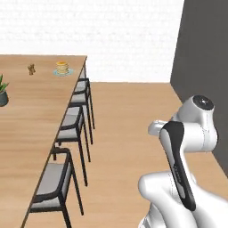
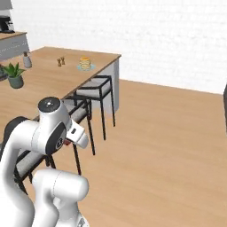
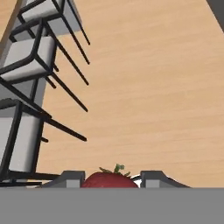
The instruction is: Take the strawberry from the fridge and place it on top of the pancake, located on the dining counter.
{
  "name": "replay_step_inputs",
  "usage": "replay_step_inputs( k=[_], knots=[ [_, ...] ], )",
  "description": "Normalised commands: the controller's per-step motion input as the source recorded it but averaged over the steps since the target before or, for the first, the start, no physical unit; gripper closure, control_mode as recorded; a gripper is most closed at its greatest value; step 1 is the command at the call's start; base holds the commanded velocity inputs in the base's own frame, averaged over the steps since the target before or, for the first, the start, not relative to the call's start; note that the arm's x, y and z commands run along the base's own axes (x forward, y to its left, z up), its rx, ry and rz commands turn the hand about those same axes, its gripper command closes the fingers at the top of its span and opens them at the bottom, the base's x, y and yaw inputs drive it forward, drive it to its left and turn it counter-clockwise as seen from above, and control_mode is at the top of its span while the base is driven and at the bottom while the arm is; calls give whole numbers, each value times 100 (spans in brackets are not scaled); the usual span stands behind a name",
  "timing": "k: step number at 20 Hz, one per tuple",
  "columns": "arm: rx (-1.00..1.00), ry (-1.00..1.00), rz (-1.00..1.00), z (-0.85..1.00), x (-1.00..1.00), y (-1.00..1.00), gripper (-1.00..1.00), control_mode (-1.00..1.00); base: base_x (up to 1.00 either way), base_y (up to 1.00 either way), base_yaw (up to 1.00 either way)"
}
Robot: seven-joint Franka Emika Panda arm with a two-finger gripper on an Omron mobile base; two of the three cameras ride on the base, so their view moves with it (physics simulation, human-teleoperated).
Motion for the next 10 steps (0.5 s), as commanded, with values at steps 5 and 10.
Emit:
replay_step_inputs(
  k=[5,10],
  knots=[
    [0,0,0,0,0,0,100,100,100,-51,43],
    [0,0,0,0,0,0,100,100,100,-75,36]
  ],
)
